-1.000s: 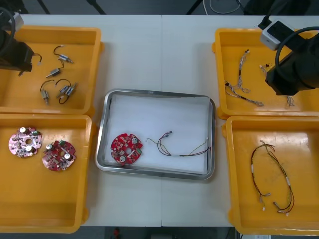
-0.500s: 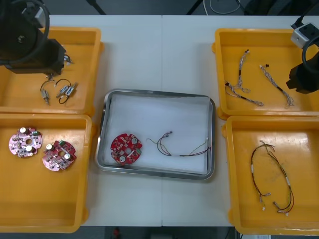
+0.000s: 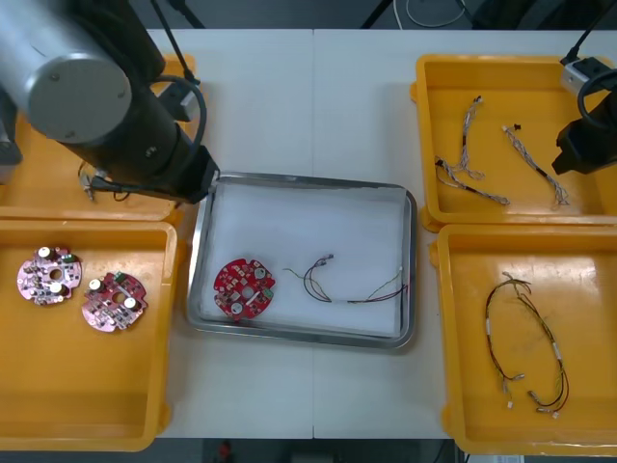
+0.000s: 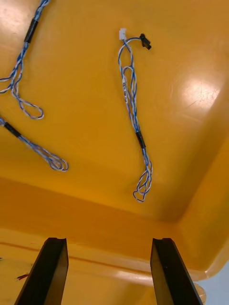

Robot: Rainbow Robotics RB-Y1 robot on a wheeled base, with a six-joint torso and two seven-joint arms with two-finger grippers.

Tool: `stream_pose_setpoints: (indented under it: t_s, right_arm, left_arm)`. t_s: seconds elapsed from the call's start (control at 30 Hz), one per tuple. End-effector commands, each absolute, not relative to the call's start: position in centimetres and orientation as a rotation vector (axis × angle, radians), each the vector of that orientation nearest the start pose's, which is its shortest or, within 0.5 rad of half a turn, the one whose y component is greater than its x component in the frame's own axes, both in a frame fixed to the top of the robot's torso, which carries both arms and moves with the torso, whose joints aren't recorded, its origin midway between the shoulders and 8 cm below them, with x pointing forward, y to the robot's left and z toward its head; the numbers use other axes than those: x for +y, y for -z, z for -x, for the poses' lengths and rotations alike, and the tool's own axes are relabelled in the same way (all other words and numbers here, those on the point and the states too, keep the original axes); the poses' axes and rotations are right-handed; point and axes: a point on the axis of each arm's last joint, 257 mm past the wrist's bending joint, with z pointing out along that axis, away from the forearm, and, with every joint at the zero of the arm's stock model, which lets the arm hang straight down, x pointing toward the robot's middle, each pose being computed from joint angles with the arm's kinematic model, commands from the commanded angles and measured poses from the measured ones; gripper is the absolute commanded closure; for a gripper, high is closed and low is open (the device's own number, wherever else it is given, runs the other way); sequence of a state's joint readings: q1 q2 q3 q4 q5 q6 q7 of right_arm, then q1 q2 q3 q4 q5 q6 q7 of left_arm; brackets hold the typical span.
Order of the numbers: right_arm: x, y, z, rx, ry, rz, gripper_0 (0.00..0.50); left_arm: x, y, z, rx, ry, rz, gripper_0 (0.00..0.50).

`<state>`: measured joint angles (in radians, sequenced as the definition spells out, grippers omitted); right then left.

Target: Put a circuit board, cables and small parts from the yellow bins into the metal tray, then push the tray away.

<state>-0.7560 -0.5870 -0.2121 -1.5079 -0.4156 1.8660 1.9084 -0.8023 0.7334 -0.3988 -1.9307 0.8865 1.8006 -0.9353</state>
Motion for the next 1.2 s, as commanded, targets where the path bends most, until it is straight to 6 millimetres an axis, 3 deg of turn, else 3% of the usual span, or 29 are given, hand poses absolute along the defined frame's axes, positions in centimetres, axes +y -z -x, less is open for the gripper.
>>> stream_pose_setpoints:
  t_s: [0.03, 0.4, 0.67, 0.9, 0.97, 1.0, 1.03, 1.07, 1.2]
  right_arm:
    - [-39.8, 9.4, -55.0, 2.543, 0.262, 0.44, 0.0]
    - [-41.7, 11.1, -59.0, 2.482, 0.238, 0.452, 0.0]
    - [-41.8, 14.6, -60.8, 2.47, 0.208, 0.421, 0.0]
    - [-41.4, 16.9, -61.1, 2.488, 0.166, 0.4, 0.0]
    - [-41.0, 17.3, -61.2, 2.488, 0.146, 0.395, 0.0]
    - [-40.8, 17.6, -61.3, 2.487, 0.14, 0.392, 0.0]
    - [-40.6, 18.0, -61.4, 2.49, 0.135, 0.392, 0.0]
    - [-40.5, 18.2, -61.4, 2.492, 0.132, 0.388, 0.0]
    - [-40.2, 18.8, -61.4, 2.499, 0.127, 0.394, 0.0]
  left_arm:
    - [13.7, 14.5, -47.7, 2.627, 0.078, -0.283, 0.5]
    - [12.2, 19.4, -49.9, 2.619, 0.085, -0.264, 0.5]
    - [11.4, 21.3, -49.9, 2.626, 0.069, -0.252, 0.5]
    - [11.6, 21.6, -50.2, 2.617, 0.049, -0.236, 0.496]
    - [11.6, 21.6, -50.2, 2.617, 0.049, -0.23, 0.3]
    - [11.7, 21.7, -50.2, 2.618, 0.049, -0.224, 0.146]
    - [11.7, 21.6, -50.2, 2.617, 0.049, -0.22, 0.025]
    - [11.7, 21.5, -50.3, 2.614, 0.05, -0.22, 0.0]
    - [11.6, 21.5, -50.3, 2.612, 0.054, -0.214, 0.0]
